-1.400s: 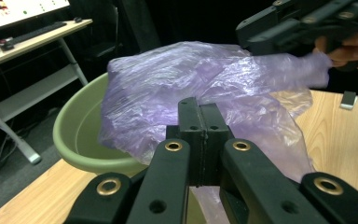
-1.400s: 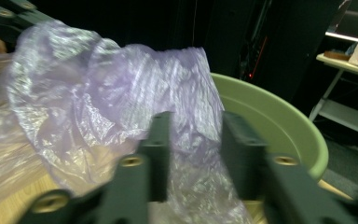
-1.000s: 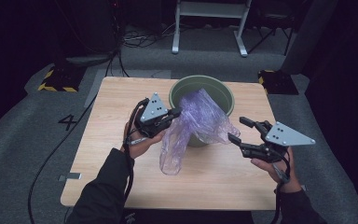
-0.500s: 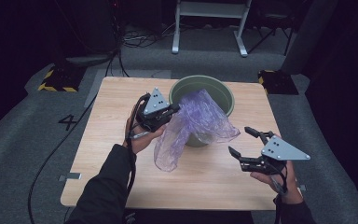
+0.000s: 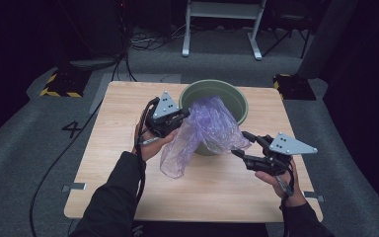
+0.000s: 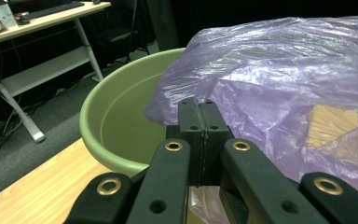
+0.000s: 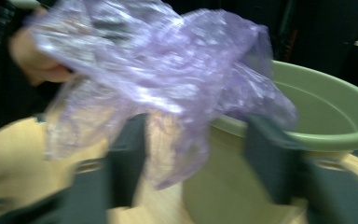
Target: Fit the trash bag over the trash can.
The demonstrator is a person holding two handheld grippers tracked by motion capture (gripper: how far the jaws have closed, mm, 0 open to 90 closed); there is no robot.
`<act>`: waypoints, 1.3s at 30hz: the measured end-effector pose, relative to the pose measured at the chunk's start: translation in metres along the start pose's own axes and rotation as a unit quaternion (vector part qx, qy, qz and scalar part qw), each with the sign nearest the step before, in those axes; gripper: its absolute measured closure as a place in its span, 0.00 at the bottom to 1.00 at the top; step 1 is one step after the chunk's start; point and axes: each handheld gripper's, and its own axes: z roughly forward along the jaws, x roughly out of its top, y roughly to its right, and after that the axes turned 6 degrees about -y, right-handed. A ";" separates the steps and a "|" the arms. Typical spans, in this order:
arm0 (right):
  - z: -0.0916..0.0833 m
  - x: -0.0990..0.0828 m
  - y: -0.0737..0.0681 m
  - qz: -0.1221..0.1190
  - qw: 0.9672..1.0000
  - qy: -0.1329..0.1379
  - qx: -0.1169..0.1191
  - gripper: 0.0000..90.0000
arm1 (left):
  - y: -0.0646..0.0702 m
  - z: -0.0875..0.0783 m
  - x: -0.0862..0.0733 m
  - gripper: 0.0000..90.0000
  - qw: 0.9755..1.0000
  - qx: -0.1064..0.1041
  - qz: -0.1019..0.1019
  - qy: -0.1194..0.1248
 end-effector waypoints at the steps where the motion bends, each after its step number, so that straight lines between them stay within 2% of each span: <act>1: 0.002 0.000 0.002 -0.006 1.000 -0.009 -0.001 0.74 | -0.001 0.000 0.000 1.00 1.000 0.002 0.000 0.000; 2: 0.004 0.000 0.004 -0.003 1.000 -0.016 0.002 0.80 | -0.002 0.000 0.000 1.00 1.000 0.003 -0.001 0.000; 4: 0.005 -0.001 0.008 -0.002 1.000 -0.024 -0.014 0.93 | -0.006 0.000 0.000 1.00 1.000 0.006 -0.005 0.001; 7: 0.003 -0.001 0.018 0.001 0.999 -0.037 -0.036 1.00 | -0.014 0.001 0.002 1.00 1.000 0.012 -0.011 -0.001; 10: -0.001 0.000 0.029 0.005 0.997 -0.047 -0.060 1.00 | -0.022 0.003 0.005 1.00 1.000 0.023 -0.011 -0.006; 12: -0.003 0.001 0.038 0.012 0.996 -0.057 -0.068 1.00 | -0.028 0.006 0.008 1.00 0.999 0.028 -0.013 -0.010; 16: -0.001 0.000 0.055 0.030 0.993 -0.090 -0.073 0.99 | -0.038 0.014 0.014 1.00 0.999 0.040 -0.011 -0.016; 20: 0.001 0.000 0.070 0.029 0.989 -0.116 -0.082 0.99 | -0.046 0.023 0.018 1.00 0.999 0.048 -0.012 -0.019; 26: 0.004 -0.002 0.088 0.039 0.988 -0.124 -0.087 0.98 | -0.058 0.034 0.019 1.00 0.998 0.065 -0.016 -0.020; 29: 0.007 -0.002 0.096 0.043 0.987 -0.125 -0.095 0.97 | -0.065 0.041 0.018 1.00 0.997 0.072 -0.024 -0.022; 30: 0.009 -0.002 0.098 0.046 0.987 -0.127 -0.091 0.97 | -0.067 0.044 0.016 1.00 0.997 0.075 -0.026 -0.024; 32: 0.011 -0.002 0.102 0.048 0.985 -0.132 -0.098 0.97 | -0.072 0.049 0.013 1.00 0.996 0.075 -0.034 -0.027; 39: 0.022 -0.002 0.113 0.053 0.982 -0.150 -0.099 0.94 | -0.085 0.062 0.001 1.00 0.994 0.079 -0.054 -0.045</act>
